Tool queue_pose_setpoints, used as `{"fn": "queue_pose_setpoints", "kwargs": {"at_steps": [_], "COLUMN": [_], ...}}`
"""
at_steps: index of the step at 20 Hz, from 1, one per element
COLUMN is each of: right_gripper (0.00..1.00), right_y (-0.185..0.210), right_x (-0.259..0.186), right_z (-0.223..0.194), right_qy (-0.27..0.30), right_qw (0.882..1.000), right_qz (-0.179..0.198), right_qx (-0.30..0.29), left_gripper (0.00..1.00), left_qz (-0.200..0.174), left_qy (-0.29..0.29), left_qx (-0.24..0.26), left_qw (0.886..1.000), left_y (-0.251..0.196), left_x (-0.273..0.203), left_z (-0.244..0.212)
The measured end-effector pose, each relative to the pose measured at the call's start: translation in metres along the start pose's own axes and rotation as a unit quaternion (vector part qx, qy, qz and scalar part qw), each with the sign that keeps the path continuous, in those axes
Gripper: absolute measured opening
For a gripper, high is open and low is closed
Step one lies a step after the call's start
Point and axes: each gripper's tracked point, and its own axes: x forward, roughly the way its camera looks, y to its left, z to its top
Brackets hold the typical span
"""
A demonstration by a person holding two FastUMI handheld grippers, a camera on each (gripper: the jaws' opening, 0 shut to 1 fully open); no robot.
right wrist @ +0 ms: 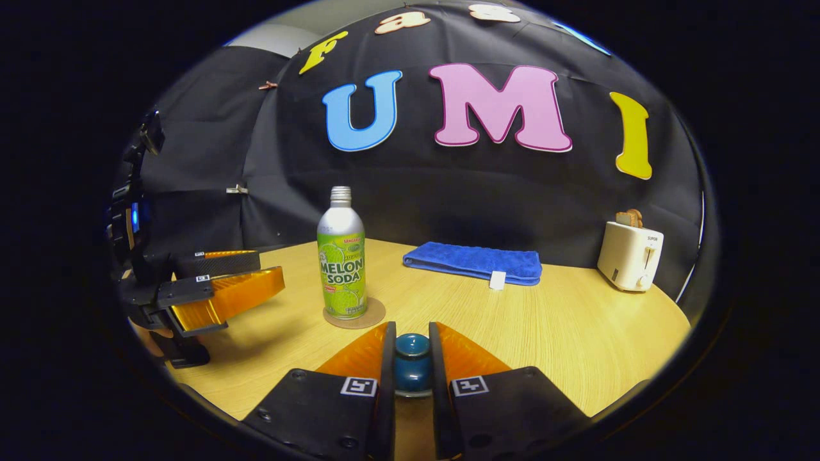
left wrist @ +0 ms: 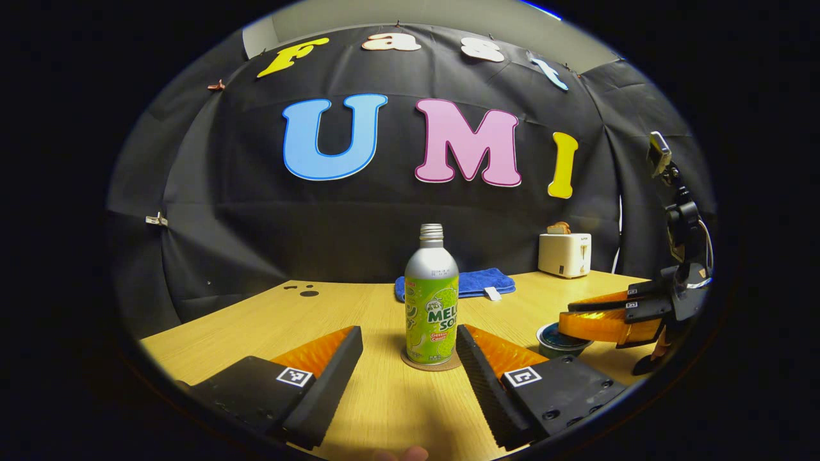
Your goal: Open the teacup lid with one hand, grasp the water bottle and pour water into the teacup with the other hand; after pouring, place the water bottle on the coaster and then close the teacup lid.
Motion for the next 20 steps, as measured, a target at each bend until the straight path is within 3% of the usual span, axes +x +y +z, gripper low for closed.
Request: {"fn": "queue_pose_setpoints", "kwargs": {"at_steps": [4,7,9,11,12,16,19,20], "right_gripper": [0.28,0.33,0.31,0.37,0.49,0.6,0.63,0.72], "right_y": [-0.001,-0.003,-0.003,-0.004,-0.004,-0.006,-0.013,-0.014], "right_x": [0.003,0.002,0.0,-0.006,-0.009,-0.035,-0.053,-0.057], "right_z": [-0.003,-0.003,-0.002,0.003,0.006,0.018,0.019,0.019], "right_qy": [0.009,0.013,0.008,-0.009,-0.021,-0.076,-0.093,-0.095], "right_qw": [1.0,1.0,1.0,1.0,1.0,0.997,0.995,0.995], "right_qz": [0.0,0.0,-0.002,-0.008,-0.01,-0.017,-0.031,-0.03], "right_qx": [0.01,0.015,0.011,0.009,0.011,0.031,0.031,0.032], "left_gripper": [0.93,0.93,0.93,0.93,0.93,0.93,0.93,0.93], "left_qz": [0.0,0.0,0.0,0.0,0.0,0.0,0.002,0.008], "left_qy": [0.0,0.0,0.0,0.0,0.0,0.0,0.0,0.001], "left_qx": [0.0,0.0,0.0,0.0,0.0,0.0,0.0,0.0], "left_qw": [1.0,1.0,1.0,1.0,1.0,1.0,1.0,1.0], "left_y": [0.0,0.0,0.0,0.0,0.0,0.0,0.001,0.003], "left_x": [0.0,0.0,0.0,0.0,0.0,0.0,0.001,0.0], "left_z": [-0.001,0.0,0.001,0.001,-0.001,-0.001,0.0,-0.001]}}
